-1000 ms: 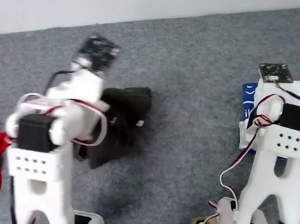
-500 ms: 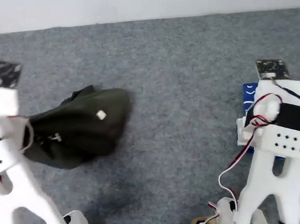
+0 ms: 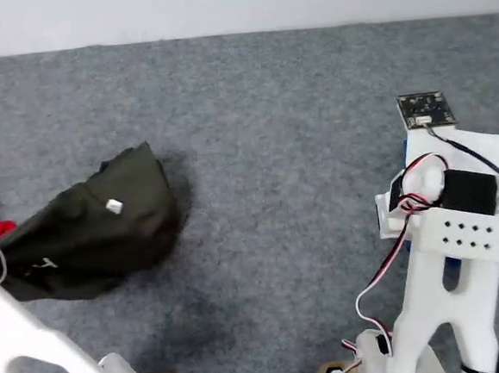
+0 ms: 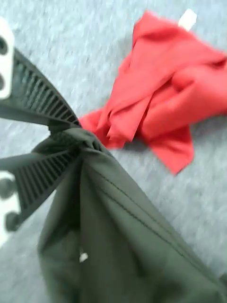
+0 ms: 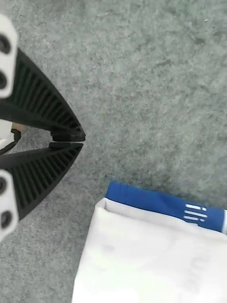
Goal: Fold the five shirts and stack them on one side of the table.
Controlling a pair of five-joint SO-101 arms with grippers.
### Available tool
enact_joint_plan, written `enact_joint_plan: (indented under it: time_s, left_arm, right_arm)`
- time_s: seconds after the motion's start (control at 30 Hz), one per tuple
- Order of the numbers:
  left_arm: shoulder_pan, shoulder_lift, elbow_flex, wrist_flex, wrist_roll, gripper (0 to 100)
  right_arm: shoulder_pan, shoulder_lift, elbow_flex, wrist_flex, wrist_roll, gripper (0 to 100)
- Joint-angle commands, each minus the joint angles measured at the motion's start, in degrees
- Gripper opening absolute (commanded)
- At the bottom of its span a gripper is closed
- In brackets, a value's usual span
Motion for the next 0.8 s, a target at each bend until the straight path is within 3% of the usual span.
enact_joint_plan:
  time_s: [0.0,0.2,0.33,0.5,0.77]
  left_arm:
    - [3.34,-2.02,-5.76,7.12,1.49,8]
    - [12.66,-2.02,-13.85,12.31,11.08,23]
    - [23.21,-1.58,-15.16,12.22,15.38,24]
    - [34.73,0.26,-11.38,3.78,22.95,24]
    - [42.20,20.40,-9.98,-5.36,27.25,24]
  right_arm:
    - [-0.84,-1.71,-0.18,-1.10,0.70,1.0]
    - [-0.84,-1.71,-0.18,-0.84,0.70,0.9]
    - [-0.84,-1.71,-0.18,-0.57,0.53,0.9]
    - [-0.75,-1.71,-0.09,-0.57,0.53,0.9]
    - [-0.57,-2.24,4.13,-0.57,0.62,0.9]
